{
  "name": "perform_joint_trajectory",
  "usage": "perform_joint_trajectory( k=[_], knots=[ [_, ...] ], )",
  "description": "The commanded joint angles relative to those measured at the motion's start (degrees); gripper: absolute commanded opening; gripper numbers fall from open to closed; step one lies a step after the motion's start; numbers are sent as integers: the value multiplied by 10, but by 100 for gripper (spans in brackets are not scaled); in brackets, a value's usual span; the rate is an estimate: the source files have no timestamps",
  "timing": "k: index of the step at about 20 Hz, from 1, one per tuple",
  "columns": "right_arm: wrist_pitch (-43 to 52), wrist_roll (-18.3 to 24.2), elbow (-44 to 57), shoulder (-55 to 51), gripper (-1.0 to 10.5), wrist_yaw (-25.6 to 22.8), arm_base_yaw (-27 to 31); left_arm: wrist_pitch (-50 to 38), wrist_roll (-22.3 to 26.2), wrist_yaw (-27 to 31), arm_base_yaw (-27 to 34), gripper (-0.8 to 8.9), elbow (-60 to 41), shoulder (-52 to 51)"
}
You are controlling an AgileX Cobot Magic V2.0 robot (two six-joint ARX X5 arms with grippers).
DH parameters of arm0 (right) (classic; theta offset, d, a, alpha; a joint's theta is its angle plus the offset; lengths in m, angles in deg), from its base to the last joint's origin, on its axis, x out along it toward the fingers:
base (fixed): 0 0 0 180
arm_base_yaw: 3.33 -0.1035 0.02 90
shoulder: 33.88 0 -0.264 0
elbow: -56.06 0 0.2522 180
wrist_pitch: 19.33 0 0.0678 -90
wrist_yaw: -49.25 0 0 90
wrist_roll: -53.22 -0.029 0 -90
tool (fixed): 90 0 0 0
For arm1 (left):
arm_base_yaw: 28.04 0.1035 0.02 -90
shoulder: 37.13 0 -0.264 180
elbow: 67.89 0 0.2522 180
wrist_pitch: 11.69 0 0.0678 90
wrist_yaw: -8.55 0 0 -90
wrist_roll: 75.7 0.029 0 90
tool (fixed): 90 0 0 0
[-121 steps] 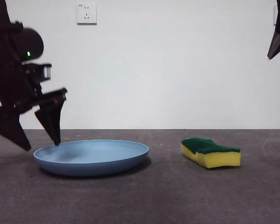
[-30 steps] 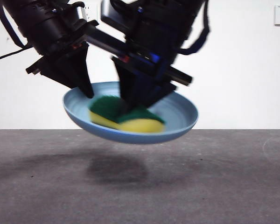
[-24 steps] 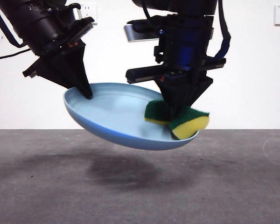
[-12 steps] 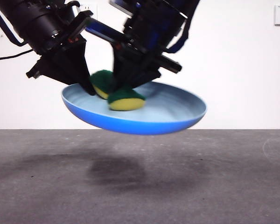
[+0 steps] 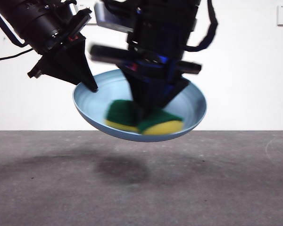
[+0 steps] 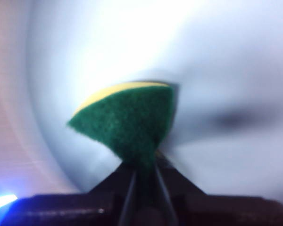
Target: Pick up the plate,pick up the cloth,clean the plate with the cloth
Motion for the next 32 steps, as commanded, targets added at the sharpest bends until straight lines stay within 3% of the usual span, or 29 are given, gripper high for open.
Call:
perform_joint_trajectory(
  k=[1,3,7,13,16,17,19,22,23,28,32],
  knots=[
    [3,4,9,9,-15,-105,24,28,9,-23,2,-8,3,-1],
    [41,4,9,9,-15,-117,41,47,18,-23,2,-8,3,-1],
    [119,-3,9,9,-15,-81,66,52,18,-26,1,-8,3,-1],
    [219,-29,9,9,-15,80,73,42,17,-50,1,-8,3,-1],
    [220,-35,9,9,-15,168,65,30,17,-49,1,-8,3,-1],
    [211,-35,9,9,-15,176,59,25,17,-43,1,-8,3,-1],
    [188,-34,9,8,-15,176,48,20,18,24,2,-8,3,-1],
    [148,-32,9,-5,-15,176,46,17,40,174,2,-8,3,0],
    [133,-32,9,-10,-15,175,46,15,45,197,3,-8,3,3],
    [65,-30,9,-55,-15,163,47,-16,45,207,25,-8,3,33],
    [34,-30,9,-94,-15,117,47,-27,45,207,41,-8,3,74]
  ],
)
